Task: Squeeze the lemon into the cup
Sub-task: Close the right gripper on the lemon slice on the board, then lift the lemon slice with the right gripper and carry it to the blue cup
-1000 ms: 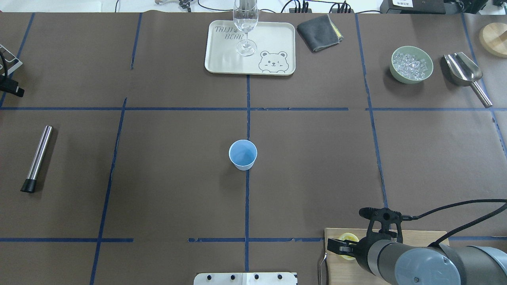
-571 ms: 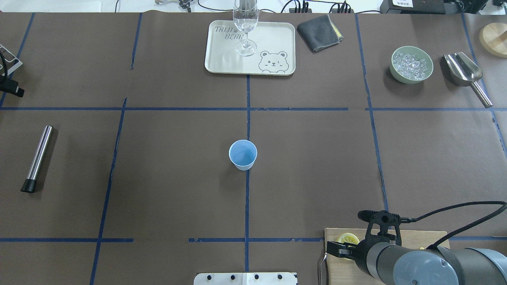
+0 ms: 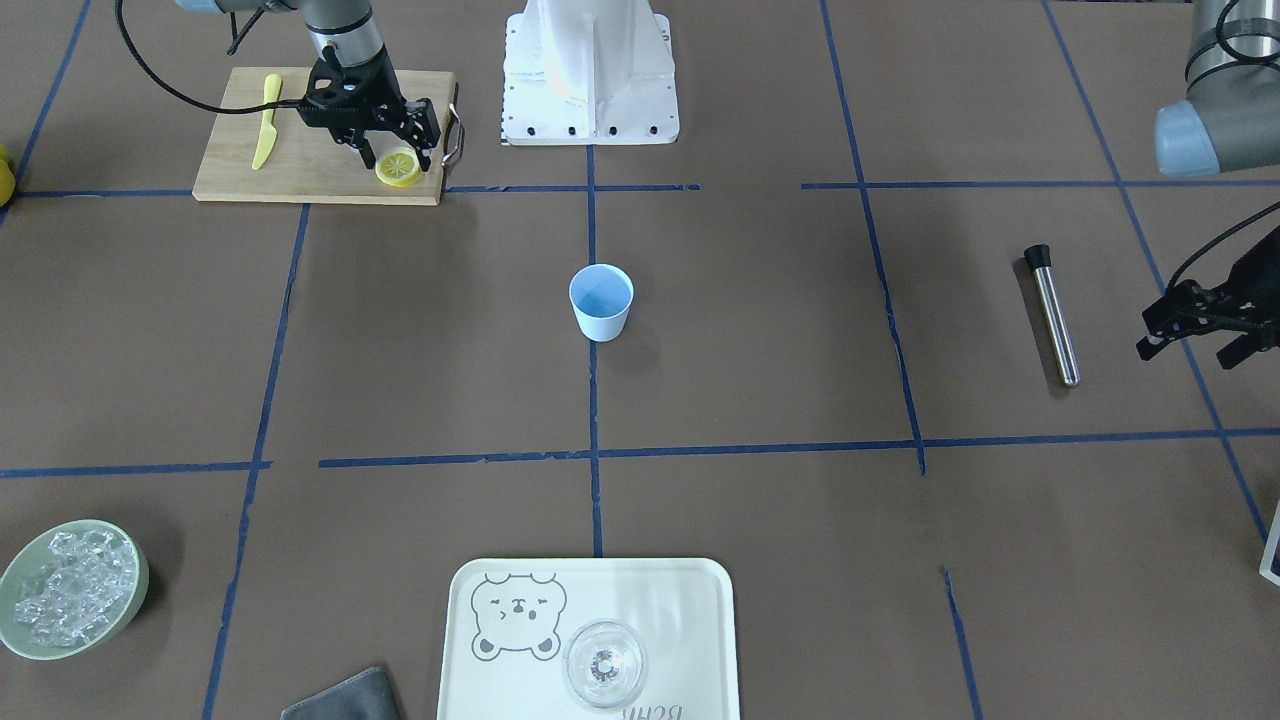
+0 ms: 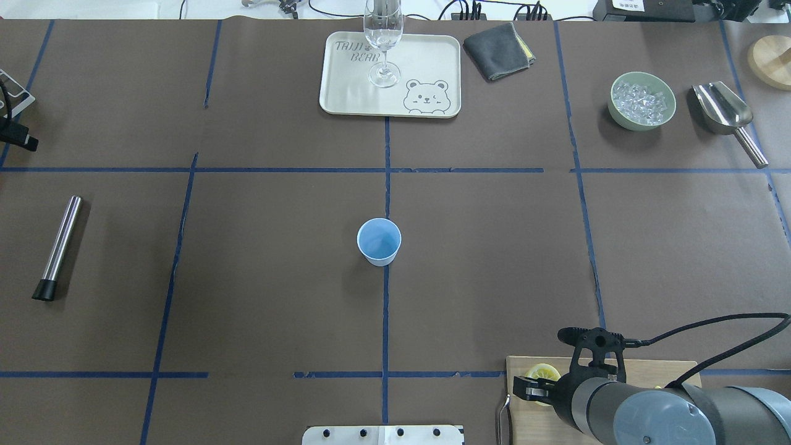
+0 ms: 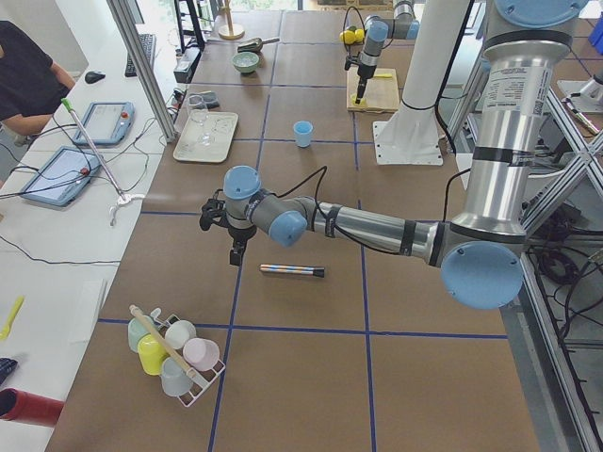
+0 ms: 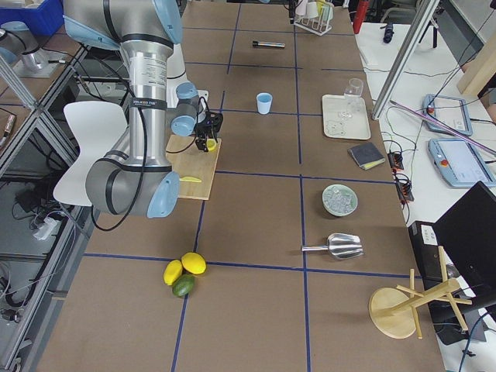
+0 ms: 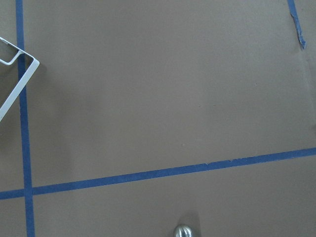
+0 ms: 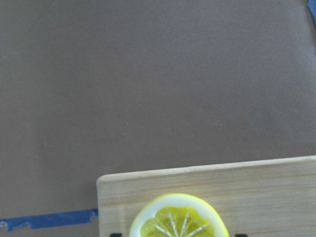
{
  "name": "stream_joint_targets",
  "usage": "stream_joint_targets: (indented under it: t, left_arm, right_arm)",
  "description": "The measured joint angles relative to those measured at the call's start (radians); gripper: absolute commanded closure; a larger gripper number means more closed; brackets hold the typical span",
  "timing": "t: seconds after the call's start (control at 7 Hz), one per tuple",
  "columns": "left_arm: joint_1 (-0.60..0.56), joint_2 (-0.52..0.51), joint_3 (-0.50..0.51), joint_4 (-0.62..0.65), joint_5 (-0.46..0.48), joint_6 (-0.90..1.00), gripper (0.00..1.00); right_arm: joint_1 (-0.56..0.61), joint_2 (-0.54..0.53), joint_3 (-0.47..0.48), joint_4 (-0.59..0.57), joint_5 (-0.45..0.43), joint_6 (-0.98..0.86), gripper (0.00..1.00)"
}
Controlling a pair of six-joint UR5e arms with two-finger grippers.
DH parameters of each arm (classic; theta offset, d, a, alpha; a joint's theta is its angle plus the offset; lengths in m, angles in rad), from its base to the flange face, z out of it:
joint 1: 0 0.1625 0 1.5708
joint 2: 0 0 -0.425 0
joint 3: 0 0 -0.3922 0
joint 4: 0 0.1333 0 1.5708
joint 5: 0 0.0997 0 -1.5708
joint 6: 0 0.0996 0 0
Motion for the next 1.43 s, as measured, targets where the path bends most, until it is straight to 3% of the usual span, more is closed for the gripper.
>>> stream_joint_targets:
  t: [0.29, 1.43]
  left_arm:
    - [0.000, 0.001, -0.002, 0.001, 0.000, -0.001, 0.00]
    - [0.000, 0.001, -0.013, 0.001, 0.000, -0.006, 0.00]
  right_arm:
    - [0.001, -0.004, 0.003, 0.000, 0.002, -0.001, 0.46]
    - [0.021, -0.015, 0.049, 0.000, 0.013, -0.003, 0.43]
